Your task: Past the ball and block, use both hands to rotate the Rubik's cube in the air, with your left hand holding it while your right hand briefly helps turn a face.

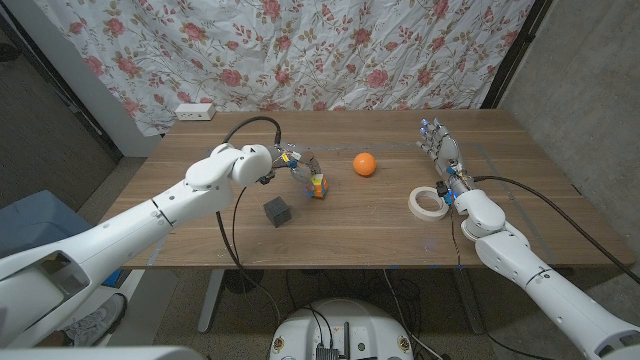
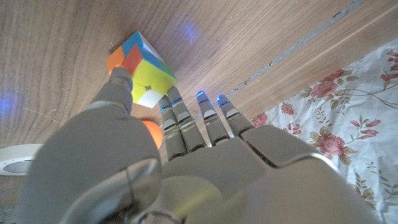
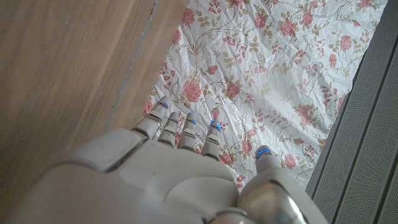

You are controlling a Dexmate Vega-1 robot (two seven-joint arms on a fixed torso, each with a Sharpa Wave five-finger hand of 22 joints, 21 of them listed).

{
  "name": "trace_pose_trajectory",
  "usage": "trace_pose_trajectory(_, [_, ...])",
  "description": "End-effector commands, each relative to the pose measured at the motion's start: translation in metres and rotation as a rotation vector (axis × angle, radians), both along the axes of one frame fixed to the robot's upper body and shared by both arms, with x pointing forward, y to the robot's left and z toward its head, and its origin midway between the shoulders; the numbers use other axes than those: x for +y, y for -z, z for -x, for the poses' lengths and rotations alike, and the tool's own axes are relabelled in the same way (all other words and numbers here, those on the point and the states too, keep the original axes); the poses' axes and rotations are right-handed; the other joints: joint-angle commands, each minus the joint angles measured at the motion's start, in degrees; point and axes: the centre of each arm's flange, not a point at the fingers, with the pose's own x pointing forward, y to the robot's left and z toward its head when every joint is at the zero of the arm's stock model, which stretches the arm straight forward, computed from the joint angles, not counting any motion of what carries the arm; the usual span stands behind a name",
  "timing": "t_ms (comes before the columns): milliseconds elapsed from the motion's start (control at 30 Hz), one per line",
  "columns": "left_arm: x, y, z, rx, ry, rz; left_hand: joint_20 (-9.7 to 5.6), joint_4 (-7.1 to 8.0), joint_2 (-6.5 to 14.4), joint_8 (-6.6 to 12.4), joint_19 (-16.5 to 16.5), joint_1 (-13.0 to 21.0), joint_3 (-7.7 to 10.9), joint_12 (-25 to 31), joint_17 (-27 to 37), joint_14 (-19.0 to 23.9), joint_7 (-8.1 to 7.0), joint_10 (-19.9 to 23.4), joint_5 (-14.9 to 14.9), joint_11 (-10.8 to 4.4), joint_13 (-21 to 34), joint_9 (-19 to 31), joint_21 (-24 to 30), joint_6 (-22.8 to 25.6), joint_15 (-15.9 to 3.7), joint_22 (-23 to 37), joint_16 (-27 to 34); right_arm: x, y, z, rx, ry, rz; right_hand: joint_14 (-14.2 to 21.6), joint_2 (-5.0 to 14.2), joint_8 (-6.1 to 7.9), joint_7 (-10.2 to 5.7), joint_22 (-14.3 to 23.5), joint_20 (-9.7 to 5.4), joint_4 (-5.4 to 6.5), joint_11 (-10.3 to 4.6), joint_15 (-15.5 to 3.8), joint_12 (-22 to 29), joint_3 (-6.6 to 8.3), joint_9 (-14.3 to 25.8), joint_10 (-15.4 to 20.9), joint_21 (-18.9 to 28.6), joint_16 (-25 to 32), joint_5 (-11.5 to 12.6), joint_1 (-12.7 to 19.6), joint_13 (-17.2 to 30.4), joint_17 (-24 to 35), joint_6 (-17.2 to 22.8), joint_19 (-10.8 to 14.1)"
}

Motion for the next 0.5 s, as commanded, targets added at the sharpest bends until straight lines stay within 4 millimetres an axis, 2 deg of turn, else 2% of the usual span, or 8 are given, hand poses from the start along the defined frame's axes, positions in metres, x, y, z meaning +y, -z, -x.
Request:
trace_pose_trajectory(33, [-0.0014,-0.0004,0.0012,0.043,-0.027,-0.049,0.16,0.00,-1.0,-0.60,-1.7,-0.8,-0.46,-0.3,0.3,-2.6,0.12,-4.8,0.2,1.55,-0.8,-0.3,0.0,-3.8,-4.42,0.2,-0.3,-0.0002,0.0032,-0.0003,0.002,0.004,-0.017,-0.2,1.17,0.39,0.03,0.1,-0.29,0.27,-0.02,-0.11,-0.1,0.25,0.1,0.6,-0.1,0.0,0.3,-0.4,0.1,-0.1,0.4,0.1])
trace_pose_trajectory(100, [-0.0014,-0.0002,0.0018,0.045,-0.024,-0.049,0.31,-0.02,-1.2,-0.85,-2.0,-0.9,-0.54,-0.3,0.2,-3.1,0.10,-5.6,0.1,1.52,-1.0,-0.4,0.0,-5.2,-4.23,0.2,-0.3,-0.0004,0.0037,0.0004,0.002,0.006,-0.019,-0.2,1.17,0.38,0.08,0.1,-0.28,0.29,-0.04,-0.12,-0.1,0.26,0.1,0.6,-0.1,-0.1,0.3,-0.4,0.1,-0.1,0.4,0.1])
trace_pose_trajectory(200, [-0.0014,-0.0004,0.0026,0.054,-0.024,-0.056,0.45,-0.05,-1.9,-0.70,-2.7,-1.6,-0.81,-0.5,0.1,-5.5,0.42,-10.2,0.1,2.44,-2.3,-0.9,0.2,-7.7,-2.93,0.1,-0.4,-0.0004,0.0045,0.0015,0.003,0.010,-0.021,-0.3,1.17,0.38,0.09,0.1,-0.28,0.31,-0.04,-0.11,-0.1,0.29,0.1,0.5,-0.1,-0.1,0.3,-0.4,0.1,-0.1,0.5,0.1])
trace_pose_trajectory(267, [-0.0014,-0.0007,0.0029,0.068,-0.025,-0.061,0.58,-0.02,-2.3,-0.78,-3.2,-2.1,-0.98,-0.3,0.0,-7.1,0.59,-12.9,0.1,3.30,-3.3,-1.2,0.2,-9.7,-2.44,0.1,-0.5,-0.0003,0.0050,0.0018,0.003,0.011,-0.024,-0.3,1.16,0.38,0.07,0.1,-0.24,0.31,-0.01,-0.12,-0.1,0.29,0.1,0.5,-0.1,-0.1,0.3,-0.3,0.1,-0.1,0.5,0.1])
trace_pose_trajectory(333, [-0.0014,-0.0010,0.0026,0.081,-0.026,-0.067,1.09,0.15,-2.8,-0.88,-5.1,-3.1,-1.21,-0.4,-0.1,-11.0,1.22,-17.5,0.0,4.47,-5.1,-1.6,0.0,-13.1,-0.42,0.0,-0.7,-0.0001,0.0055,0.0019,0.002,0.012,-0.026,-0.3,1.17,0.35,0.08,0.1,-0.26,0.31,0.03,-0.01,-0.1,0.32,0.1,0.5,-0.1,-0.1,0.3,-0.3,0.1,-0.1,0.5,0.1])
trace_pose_trajectory(367, [-0.0014,-0.0011,0.0026,0.081,-0.025,-0.069,1.10,0.16,-2.8,-1.00,-6.0,-3.3,-1.21,-0.5,-0.2,-11.8,1.32,-18.9,0.0,4.82,-5.6,-1.6,-0.2,-14.5,-0.32,0.0,-0.6,0.0000,0.0056,0.0020,0.002,0.011,-0.025,-0.3,1.16,0.35,0.05,0.1,-0.25,0.32,-0.01,-0.07,-0.2,0.32,0.1,0.5,-0.1,-0.1,0.3,-0.3,0.1,-0.1,0.5,0.1])
trace_pose_trajectory(500, [-0.0007,-0.0018,0.0025,0.090,-0.028,-0.071,1.10,0.21,-3.0,-1.02,-6.9,-4.0,-1.27,-0.5,-0.3,-14.3,1.87,-21.8,-0.2,5.58,-7.1,-1.8,-0.2,-17.2,0.64,-0.1,-0.9,0.0001,0.0069,0.0012,0.002,0.007,-0.029,-0.4,1.12,0.31,0.08,0.1,-0.15,0.34,0.15,0.11,-0.3,0.33,0.1,0.3,-0.2,-0.2,0.3,-0.3,0.1,-0.1,0.4,0.0])
